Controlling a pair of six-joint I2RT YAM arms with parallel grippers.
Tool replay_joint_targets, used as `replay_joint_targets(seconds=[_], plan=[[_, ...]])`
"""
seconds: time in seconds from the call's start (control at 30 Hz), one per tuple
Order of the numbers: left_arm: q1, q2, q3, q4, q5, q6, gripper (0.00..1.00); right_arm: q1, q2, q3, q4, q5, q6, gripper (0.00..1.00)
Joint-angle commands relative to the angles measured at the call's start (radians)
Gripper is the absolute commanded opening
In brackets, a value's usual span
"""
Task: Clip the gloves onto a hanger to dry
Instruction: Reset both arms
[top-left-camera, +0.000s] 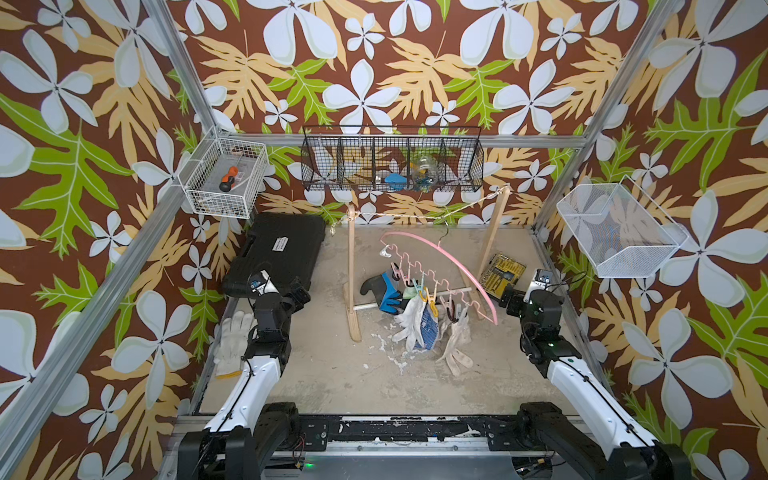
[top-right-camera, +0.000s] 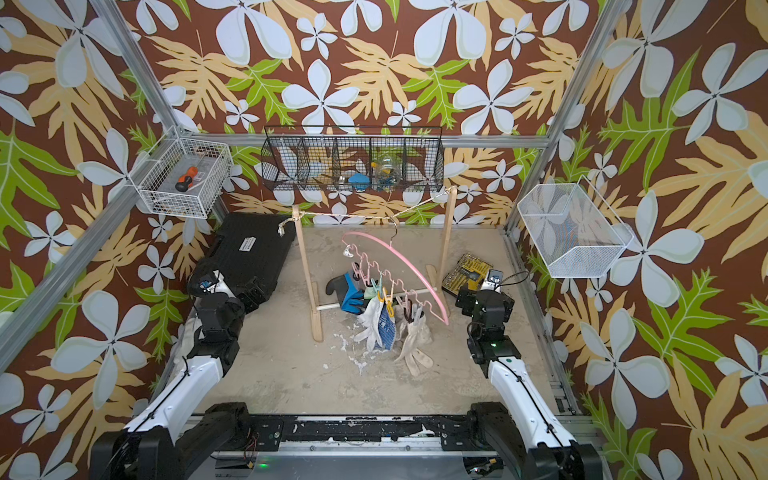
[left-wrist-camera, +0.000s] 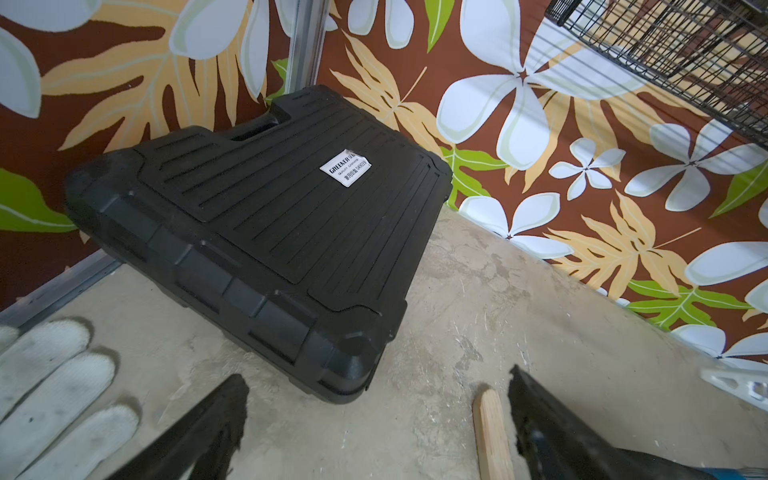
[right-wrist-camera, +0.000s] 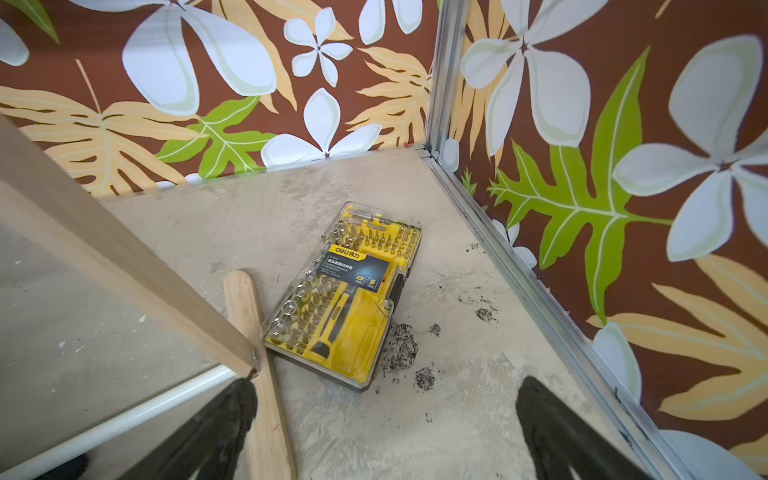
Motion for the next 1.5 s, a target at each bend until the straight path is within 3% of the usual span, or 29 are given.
replay_joint_targets(seconds=[0.0,0.07,0.17,0.43,0.87,1.47], plan=[[0.001,0.076,-0.081,0.326,0.048,0.073,1.00,-0.058,0.078,-0.061,0.292,-0.013,0.037,1.00],[0.002,0.132,-0.095,0.351,0.031,0.176,1.00,-0.075,0.149,-0.084,0.372,-0.043,0.029,1.00],[0.001,0.141,-0.122,0.430,0.071,0.198,1.00,-0.074,0.232,-0.117,0.494,-0.051,0.000,1.00],[0.001,0.219,-0.106,0.467,0.071,0.218,1.00,-0.075,0.352,-0.074,0.498,-0.045,-0.028,1.00],[0.001,0.266,-0.137,0.577,0.171,0.263,1.00,-0.075,0.367,-0.116,0.580,-0.114,-0.024,1.00],[0.001,0.253,-0.164,0.617,0.225,0.283,1.00,-0.074,0.384,-0.137,0.654,-0.158,-0.047,1.00]])
